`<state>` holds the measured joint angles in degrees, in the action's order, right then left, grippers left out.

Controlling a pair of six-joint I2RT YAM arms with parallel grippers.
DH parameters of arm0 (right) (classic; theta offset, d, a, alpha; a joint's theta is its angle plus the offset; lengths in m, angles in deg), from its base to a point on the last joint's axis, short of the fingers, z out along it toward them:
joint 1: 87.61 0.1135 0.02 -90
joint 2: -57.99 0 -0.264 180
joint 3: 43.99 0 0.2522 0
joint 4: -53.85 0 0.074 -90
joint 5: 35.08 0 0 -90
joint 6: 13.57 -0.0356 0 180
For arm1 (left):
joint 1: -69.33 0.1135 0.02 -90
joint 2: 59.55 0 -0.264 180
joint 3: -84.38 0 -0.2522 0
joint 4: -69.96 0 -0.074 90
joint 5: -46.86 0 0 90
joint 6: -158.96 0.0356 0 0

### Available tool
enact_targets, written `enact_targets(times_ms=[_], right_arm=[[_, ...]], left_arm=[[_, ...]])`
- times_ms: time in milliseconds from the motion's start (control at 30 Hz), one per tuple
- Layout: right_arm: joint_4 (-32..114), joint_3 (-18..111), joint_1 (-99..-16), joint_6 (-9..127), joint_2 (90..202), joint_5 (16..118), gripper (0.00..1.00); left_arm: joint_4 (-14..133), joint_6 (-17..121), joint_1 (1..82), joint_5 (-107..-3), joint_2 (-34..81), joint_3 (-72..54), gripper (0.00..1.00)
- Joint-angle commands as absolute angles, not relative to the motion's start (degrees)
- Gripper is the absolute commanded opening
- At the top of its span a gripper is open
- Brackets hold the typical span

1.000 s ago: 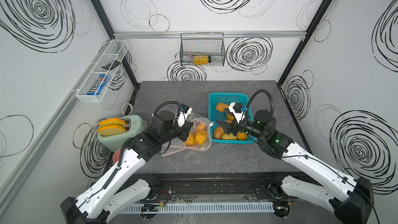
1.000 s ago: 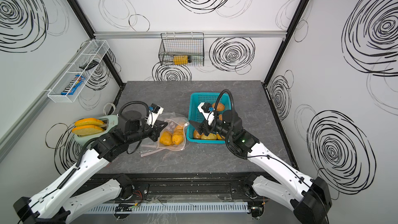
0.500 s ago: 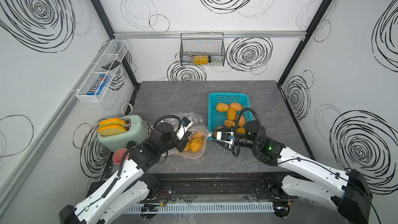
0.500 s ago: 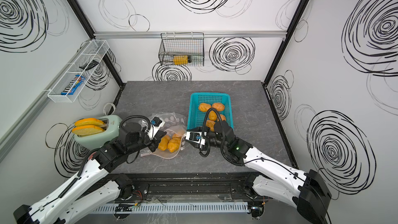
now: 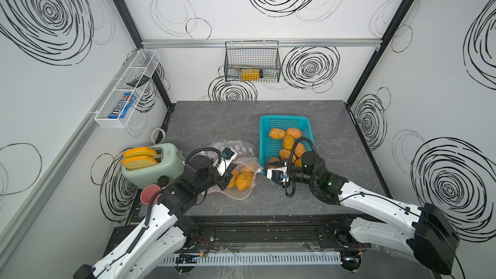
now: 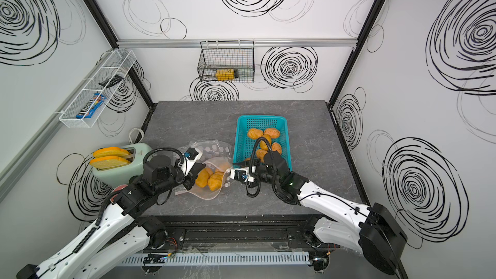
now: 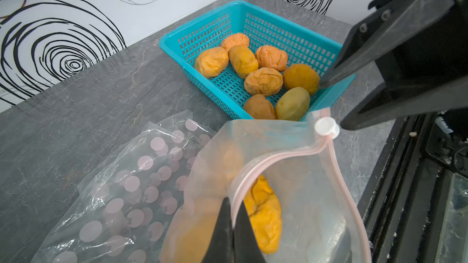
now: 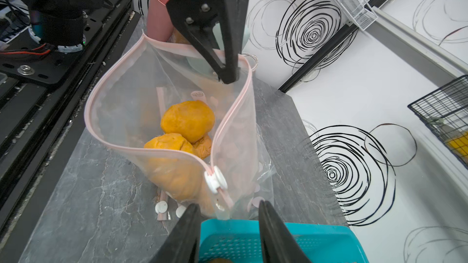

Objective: Put the potatoes into a zipper bag and zip it
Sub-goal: Adjust the zipper food storage bag in the zipper food storage bag.

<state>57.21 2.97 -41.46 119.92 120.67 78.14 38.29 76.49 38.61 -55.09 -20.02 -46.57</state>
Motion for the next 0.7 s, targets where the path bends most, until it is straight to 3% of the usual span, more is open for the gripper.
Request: enact_targets(times_ms=[0,267,400,667], right_arm=[[59.68,2.91,-42.57,122.64,122.17,82.78,0.39],[61.34,3.86,-41.75,124.36,125.52,84.10,0.33],[61.77,4.53,-41.22,125.02,126.81,84.07,0.24],[60.13,5.11,-40.24,126.38,127.51,85.23,0.22]], left_arm=[[41.69,77.94,39.00,-56.22,-20.39,-46.88,0.00],[41.94,77.83,39.18,-56.40,-20.18,-47.08,0.00],[42.05,77.49,40.18,-56.15,-19.75,-46.96,0.00],[42.23,77.31,40.30,-57.60,-19.49,-47.05,0.00]])
